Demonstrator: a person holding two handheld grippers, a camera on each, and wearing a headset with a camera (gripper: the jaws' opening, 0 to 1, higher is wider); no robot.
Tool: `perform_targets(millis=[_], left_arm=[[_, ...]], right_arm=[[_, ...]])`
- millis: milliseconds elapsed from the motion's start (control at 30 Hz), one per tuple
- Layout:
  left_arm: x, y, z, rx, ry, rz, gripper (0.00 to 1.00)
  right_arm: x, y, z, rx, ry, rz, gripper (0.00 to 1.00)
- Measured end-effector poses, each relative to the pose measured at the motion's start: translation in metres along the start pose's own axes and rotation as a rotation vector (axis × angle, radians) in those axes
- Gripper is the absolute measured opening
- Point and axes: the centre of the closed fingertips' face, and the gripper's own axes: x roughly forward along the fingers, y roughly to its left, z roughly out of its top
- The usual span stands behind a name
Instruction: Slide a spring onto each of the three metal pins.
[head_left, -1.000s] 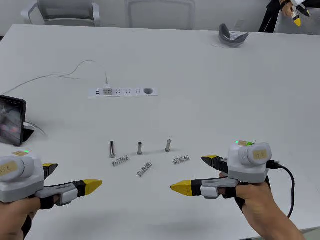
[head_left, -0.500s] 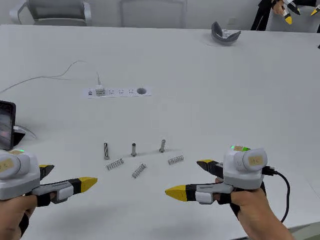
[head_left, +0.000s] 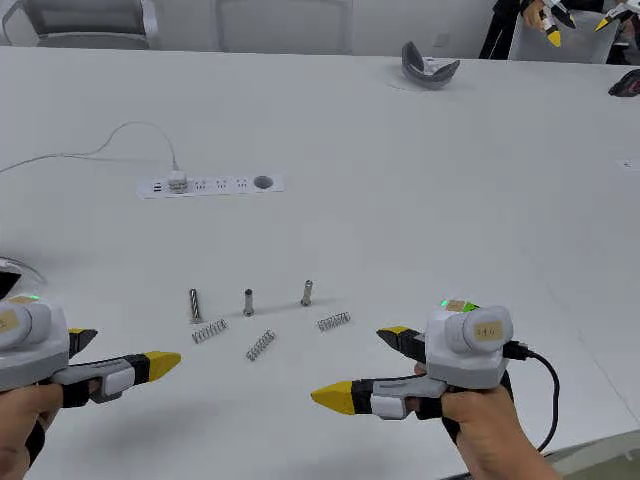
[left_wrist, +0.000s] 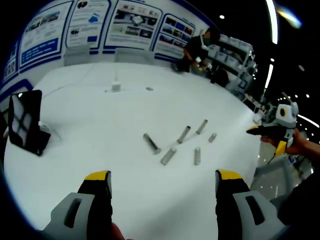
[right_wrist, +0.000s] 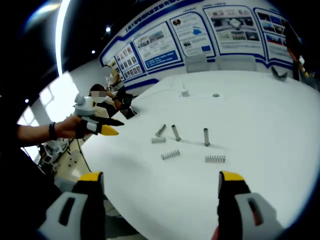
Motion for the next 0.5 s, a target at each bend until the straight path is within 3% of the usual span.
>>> perform_targets(millis=[500], left_arm=[[0.029,0.000,0.010,-0.002,0.023,-0.021,0.82]], right_arm=[[-0.004,0.000,-0.005,0.000,0.011,-0.008,0.96]])
